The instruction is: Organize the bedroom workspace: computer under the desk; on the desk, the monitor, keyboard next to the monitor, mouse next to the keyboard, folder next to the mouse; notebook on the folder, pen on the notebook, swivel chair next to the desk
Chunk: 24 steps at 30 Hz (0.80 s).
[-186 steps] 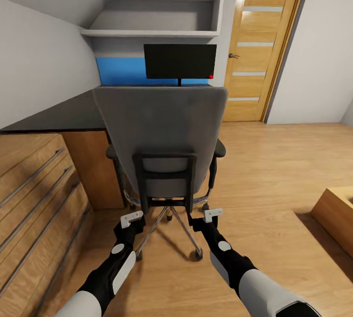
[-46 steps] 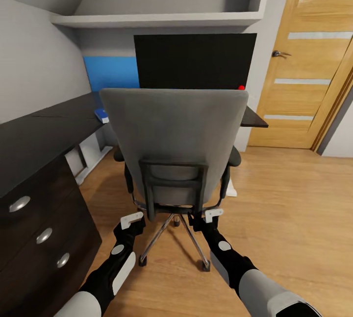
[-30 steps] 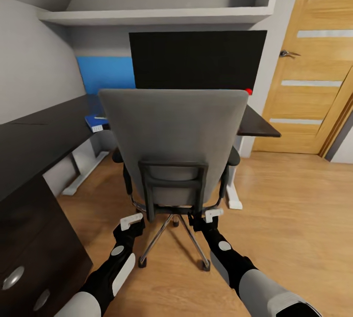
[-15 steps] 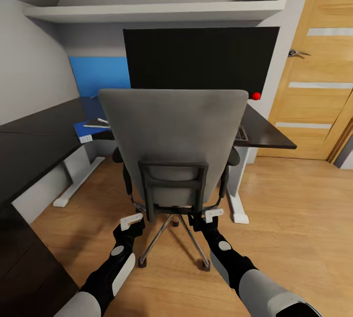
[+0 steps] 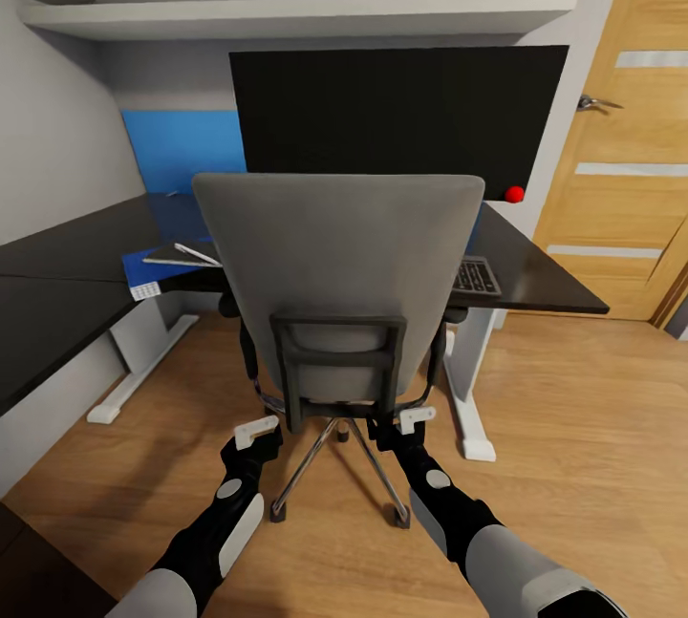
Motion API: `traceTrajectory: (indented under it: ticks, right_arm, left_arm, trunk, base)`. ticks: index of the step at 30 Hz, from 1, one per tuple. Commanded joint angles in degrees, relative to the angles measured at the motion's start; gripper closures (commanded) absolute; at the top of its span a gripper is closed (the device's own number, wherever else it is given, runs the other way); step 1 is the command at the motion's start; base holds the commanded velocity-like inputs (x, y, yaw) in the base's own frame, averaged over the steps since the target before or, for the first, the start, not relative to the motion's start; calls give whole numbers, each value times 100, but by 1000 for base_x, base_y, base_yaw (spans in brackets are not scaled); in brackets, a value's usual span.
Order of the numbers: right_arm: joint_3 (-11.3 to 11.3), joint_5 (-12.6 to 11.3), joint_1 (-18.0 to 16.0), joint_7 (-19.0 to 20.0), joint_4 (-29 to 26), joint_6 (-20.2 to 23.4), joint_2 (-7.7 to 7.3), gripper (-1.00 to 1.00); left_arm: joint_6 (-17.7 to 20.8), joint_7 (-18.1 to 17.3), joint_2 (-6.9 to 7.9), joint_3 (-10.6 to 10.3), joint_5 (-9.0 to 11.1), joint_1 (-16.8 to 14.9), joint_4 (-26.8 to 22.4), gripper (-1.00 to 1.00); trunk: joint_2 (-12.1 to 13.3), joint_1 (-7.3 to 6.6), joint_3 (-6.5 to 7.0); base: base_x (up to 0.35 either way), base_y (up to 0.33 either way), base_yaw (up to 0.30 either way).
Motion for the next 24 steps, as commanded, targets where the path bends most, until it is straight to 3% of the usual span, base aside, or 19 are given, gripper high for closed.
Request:
traceTrajectory:
  ticks: [1,14,24]
  right_arm:
    - [41,-60,-5,-3,7,-24,-5,-100]
    - [41,-60,-5,-3,9,-32,-10,-100]
    - [41,-60,-5,-3,10,-33,-10,-100]
  left_arm:
    - [-33,39,5,-38,60,-5,3,-100]
    - [-33,44,-1,-38,60,-5,3,-100]
    - [-33,36,-3,-38,63,-5,3,-100]
  trunk:
    - [-2,-1,-5]
    - [-2,-1,-5]
    - [-2,-1,-5]
  base:
    - [31,0,0]
    - [5,0,0]
    - [-115,0,0]
